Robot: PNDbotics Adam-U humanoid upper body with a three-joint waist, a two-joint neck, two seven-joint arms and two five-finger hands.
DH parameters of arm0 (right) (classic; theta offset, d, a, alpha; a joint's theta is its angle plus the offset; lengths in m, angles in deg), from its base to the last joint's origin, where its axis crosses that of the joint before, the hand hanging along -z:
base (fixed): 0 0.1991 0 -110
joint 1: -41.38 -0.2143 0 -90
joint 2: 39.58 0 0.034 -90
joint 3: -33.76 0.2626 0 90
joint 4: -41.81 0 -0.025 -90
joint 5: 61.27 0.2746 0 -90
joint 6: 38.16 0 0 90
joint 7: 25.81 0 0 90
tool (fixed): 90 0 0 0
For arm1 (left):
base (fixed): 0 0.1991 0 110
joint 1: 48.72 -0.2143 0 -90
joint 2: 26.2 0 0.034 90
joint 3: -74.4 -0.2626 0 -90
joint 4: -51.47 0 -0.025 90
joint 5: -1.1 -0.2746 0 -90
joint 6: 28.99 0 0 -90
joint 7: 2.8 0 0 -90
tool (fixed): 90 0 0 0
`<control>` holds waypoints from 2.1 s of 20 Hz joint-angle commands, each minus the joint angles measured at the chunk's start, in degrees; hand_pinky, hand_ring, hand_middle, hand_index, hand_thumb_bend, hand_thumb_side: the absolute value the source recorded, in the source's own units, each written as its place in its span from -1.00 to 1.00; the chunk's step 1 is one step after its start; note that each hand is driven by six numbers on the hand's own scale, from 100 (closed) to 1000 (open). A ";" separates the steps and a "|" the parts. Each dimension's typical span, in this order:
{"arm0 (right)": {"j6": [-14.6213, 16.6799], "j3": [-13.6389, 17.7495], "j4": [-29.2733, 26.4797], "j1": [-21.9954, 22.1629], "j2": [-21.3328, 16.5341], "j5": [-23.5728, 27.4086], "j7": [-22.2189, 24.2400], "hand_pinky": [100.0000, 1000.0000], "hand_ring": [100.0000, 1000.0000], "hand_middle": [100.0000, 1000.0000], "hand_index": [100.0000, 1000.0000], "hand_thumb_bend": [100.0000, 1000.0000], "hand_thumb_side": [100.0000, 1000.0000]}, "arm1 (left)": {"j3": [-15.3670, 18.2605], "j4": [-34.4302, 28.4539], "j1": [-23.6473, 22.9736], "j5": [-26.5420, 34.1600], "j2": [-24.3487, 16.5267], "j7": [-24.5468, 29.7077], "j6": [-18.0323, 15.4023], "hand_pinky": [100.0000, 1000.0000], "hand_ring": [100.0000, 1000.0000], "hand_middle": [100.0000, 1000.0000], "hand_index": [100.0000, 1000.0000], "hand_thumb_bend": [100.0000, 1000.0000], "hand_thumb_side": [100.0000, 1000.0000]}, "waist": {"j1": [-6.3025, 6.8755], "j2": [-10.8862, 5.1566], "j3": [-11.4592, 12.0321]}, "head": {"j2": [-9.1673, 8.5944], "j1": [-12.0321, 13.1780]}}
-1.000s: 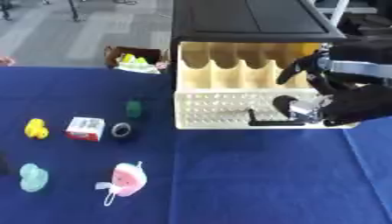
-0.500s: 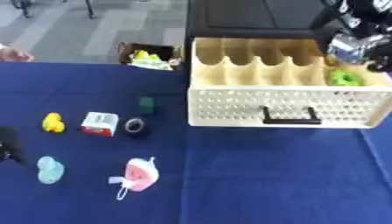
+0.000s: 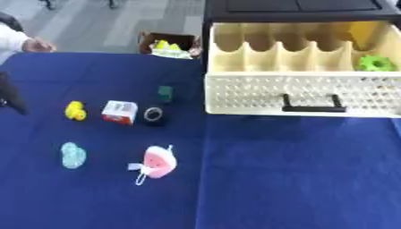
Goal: Pick up objects from table and place into drawer.
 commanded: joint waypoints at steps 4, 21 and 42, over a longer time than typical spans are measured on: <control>1.03 0.98 -0.62 0.36 4.00 3.82 -10.83 -0.32 -0.56 -0.60 0.66 -1.00 1.00 | -2.85 0.45 5.61 -2.19 -8.96 -2.41 -5.03 -0.14 -0.05 0.06 0.51 -1.00 0.44 | 0.54 -2.00 0.06 | 0.79 -4.14; 6.72 1.34 -0.62 2.70 9.26 5.69 -20.37 0.17 -0.15 -0.26 0.71 -1.00 1.00 | -14.57 14.43 19.50 -20.56 -22.61 8.72 -21.88 0.13 0.17 0.28 0.81 -1.00 0.43 | 1.63 -2.70 -1.21 | 0.08 -5.39; 5.96 1.22 -0.62 3.76 10.18 5.86 -19.48 0.22 -0.15 -0.27 0.70 -1.00 1.00 | -30.71 18.39 27.16 -26.38 -24.77 22.67 -12.49 -0.04 0.04 0.20 0.76 -1.00 1.00 | 1.77 -2.24 -1.53 | -0.96 -3.44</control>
